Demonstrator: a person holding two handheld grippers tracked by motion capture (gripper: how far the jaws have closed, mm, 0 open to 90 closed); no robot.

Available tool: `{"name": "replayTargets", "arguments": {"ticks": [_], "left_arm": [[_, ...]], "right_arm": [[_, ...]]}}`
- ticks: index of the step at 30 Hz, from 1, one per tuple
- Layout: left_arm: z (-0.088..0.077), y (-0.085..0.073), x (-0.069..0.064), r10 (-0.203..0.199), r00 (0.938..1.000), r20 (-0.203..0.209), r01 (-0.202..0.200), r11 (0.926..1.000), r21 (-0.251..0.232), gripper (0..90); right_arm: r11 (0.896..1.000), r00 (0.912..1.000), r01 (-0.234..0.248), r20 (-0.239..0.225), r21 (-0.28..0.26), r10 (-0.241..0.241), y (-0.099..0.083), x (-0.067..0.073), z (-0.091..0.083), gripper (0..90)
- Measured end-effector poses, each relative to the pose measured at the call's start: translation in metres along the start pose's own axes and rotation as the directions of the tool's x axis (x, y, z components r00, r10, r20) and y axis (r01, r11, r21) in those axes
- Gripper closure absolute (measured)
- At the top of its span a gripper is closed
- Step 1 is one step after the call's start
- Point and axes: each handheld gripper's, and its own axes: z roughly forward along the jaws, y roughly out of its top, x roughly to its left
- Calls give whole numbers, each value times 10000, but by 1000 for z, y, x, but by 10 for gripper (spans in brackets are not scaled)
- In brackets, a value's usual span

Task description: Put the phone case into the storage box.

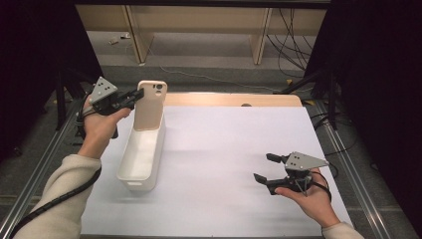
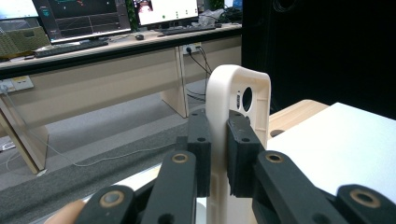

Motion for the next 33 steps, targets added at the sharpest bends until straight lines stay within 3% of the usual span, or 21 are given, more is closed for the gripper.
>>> {"name": "replayTargets", "arguments": {"ticks": [33], "left_arm": [[12, 1, 13, -9, 9998, -194, 12, 9999, 147, 814]], "right_arm": [[10000, 10000, -20, -46, -6, 20, 0, 0, 1, 206]]}}
